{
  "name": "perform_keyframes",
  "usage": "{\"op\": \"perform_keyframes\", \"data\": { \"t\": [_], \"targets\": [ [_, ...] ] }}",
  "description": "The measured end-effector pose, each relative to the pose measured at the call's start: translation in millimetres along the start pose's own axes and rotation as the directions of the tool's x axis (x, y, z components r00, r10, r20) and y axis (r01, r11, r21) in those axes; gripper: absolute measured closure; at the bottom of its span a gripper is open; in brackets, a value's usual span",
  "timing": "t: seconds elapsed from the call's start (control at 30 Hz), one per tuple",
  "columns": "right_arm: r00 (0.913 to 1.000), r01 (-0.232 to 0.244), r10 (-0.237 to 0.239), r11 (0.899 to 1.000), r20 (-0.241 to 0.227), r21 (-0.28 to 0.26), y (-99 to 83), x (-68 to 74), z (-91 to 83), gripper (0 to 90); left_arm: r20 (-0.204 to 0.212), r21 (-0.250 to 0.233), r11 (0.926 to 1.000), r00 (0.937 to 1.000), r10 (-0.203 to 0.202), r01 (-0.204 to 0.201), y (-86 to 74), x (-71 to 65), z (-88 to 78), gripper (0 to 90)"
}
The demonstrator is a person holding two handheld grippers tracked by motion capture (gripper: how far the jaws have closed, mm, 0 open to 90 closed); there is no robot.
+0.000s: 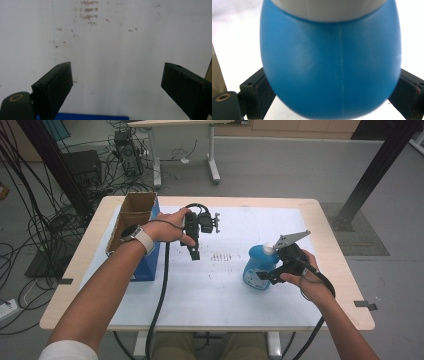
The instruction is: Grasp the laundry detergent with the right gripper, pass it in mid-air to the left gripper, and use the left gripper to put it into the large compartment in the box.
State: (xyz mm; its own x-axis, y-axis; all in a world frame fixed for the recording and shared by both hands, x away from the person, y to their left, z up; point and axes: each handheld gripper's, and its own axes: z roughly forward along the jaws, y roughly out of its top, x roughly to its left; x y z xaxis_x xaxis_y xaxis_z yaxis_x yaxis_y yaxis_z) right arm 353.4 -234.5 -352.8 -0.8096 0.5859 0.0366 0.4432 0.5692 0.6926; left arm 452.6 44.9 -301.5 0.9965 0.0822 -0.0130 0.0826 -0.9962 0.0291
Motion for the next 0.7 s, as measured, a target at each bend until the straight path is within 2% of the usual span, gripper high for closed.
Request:
{"op": "perform_keyframes", "data": {
  "t": [0.7],
  "targets": [
    [1.0000, 0.004, -0.003, 0.999, 0.003, -0.038, -3.7, 0.3, 3.7, 10.3, 0.002, 0.000, 1.0000, 1.0000, -0.003, 0.003, 0.7, 0.0, 0.9, 10.6]
  ]
}}
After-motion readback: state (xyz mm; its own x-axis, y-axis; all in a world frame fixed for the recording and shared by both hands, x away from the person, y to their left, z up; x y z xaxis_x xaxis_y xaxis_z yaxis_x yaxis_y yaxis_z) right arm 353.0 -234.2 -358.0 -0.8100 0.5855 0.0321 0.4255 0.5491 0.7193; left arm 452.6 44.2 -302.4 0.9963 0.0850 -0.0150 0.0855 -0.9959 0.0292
